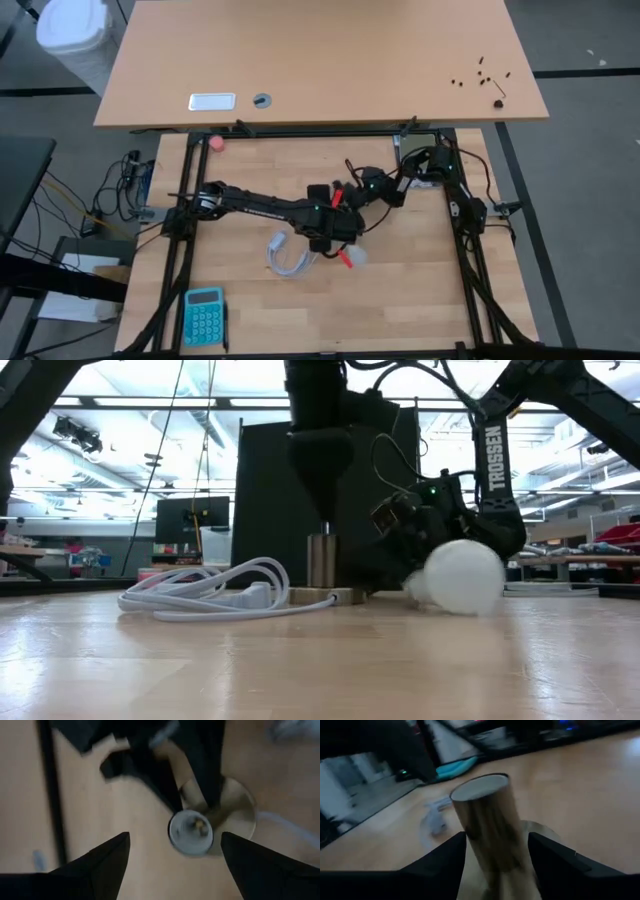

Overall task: Screw lightbulb
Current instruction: Insert the lightbulb into the lamp holder

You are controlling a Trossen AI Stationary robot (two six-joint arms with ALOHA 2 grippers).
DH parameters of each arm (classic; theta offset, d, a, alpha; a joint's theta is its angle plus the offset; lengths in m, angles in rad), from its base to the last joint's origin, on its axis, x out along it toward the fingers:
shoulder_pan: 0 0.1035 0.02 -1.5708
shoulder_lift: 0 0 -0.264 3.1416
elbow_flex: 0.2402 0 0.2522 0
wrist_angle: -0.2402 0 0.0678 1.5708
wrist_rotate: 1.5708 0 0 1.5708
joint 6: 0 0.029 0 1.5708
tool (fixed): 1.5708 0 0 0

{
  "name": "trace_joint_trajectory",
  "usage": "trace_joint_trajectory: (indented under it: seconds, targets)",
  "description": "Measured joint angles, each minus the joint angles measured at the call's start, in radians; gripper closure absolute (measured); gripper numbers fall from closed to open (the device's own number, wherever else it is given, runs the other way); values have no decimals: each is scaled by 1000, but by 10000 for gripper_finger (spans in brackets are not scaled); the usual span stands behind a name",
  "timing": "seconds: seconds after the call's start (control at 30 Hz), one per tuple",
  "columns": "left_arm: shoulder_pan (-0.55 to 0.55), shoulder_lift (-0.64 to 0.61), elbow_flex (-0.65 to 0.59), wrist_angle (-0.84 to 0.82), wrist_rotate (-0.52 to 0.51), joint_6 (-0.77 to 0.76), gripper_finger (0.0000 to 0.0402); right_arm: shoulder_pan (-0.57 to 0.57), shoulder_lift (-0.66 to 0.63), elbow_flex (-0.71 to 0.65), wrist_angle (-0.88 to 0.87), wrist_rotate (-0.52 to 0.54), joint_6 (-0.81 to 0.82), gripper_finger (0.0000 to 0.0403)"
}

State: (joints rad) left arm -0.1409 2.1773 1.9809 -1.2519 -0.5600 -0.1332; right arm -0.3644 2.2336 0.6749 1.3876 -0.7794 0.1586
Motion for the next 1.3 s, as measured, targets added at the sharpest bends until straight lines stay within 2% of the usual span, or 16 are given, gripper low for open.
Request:
trace_joint_trajectory:
  seconds: [0.13, 0.3, 0.4, 0.53, 0.63, 0.8, 0.87, 0.97, 1.2, 1.3]
  targets:
    - [13, -3, 52, -53, -57, 30, 84, -65, -52, -35, -7, 84, 63, 178]
    - [19, -23, 91, -4, -60, 96, 85, -96, -149, -53, -15, 53, 51, 175]
    - [22, -24, 107, -20, -14, 104, 79, -98, -207, -76, -63, 28, 26, 169]
    - [13, -24, 132, -23, 111, 96, 70, -117, -330, -141, -187, 34, -1, 163]
    - [-19, -24, 138, 10, 152, 101, 69, -70, -451, -212, -276, 128, -14, 164]
    - [-56, -24, 75, 153, 149, 130, 74, 91, -682, -286, -581, 418, -49, 171]
    - [-60, -24, 30, 225, 161, 146, 75, 149, -763, -304, -667, 492, -32, 171]
    - [-63, -24, -47, 347, 184, 202, 76, 204, -876, -325, -751, 568, 46, 171]
    - [-64, -23, -221, 647, 246, 452, 76, 280, -1093, -335, -1034, 737, 163, 172]
    - [-64, -23, -270, 711, 267, 555, 76, 293, -1155, -335, -1137, 744, 193, 172]
